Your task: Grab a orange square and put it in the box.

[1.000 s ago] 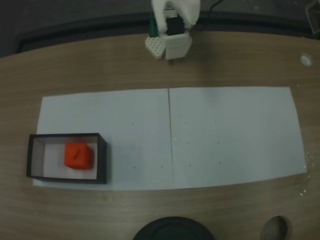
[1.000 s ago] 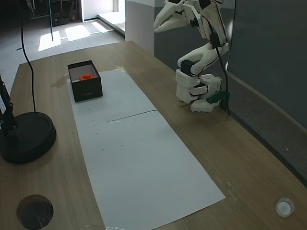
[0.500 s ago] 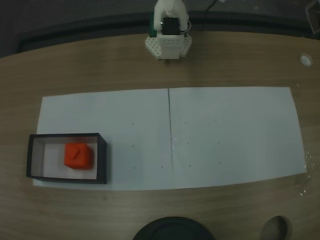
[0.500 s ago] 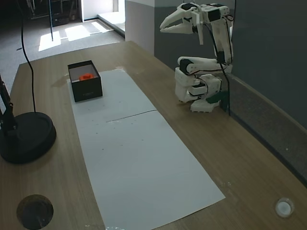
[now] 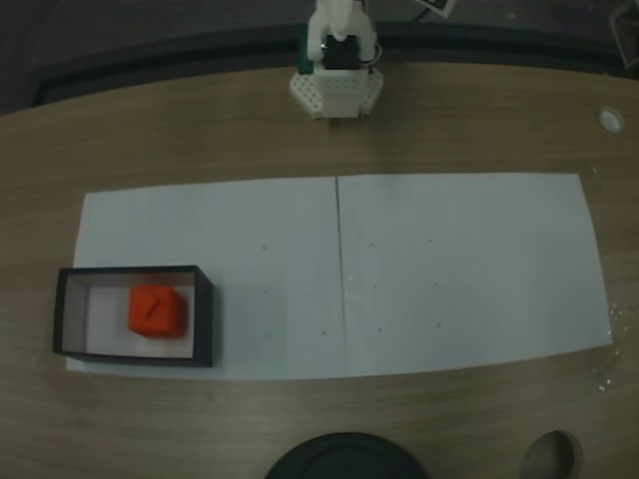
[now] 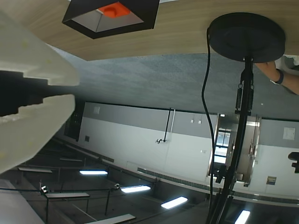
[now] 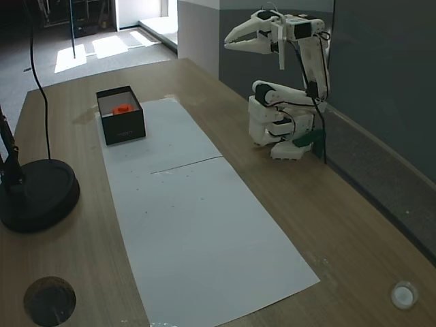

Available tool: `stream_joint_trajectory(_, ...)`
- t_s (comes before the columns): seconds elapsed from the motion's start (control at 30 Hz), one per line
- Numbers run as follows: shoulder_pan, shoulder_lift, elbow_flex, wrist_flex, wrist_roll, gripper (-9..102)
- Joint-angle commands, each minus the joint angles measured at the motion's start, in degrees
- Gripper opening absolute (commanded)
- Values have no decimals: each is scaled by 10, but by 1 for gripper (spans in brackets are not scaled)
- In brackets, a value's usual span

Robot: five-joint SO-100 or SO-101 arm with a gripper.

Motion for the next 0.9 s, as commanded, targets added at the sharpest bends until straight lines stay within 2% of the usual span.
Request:
stream_joint_trajectory(0.0,-2,11,63,-31,-2,0)
stream_joint_trajectory(0.13,-2,11,172,-67,-2,0)
stream_joint_trajectory(0.3,-2,11,331,-163,2,0)
stream_joint_trajectory(0.47,-4,11,432,-208,3,0)
stream_joint_trajectory(0.77,-3,11,497,-203,4,0)
stream_joint_trajectory(0.87,-4,11,497,-175,26,0)
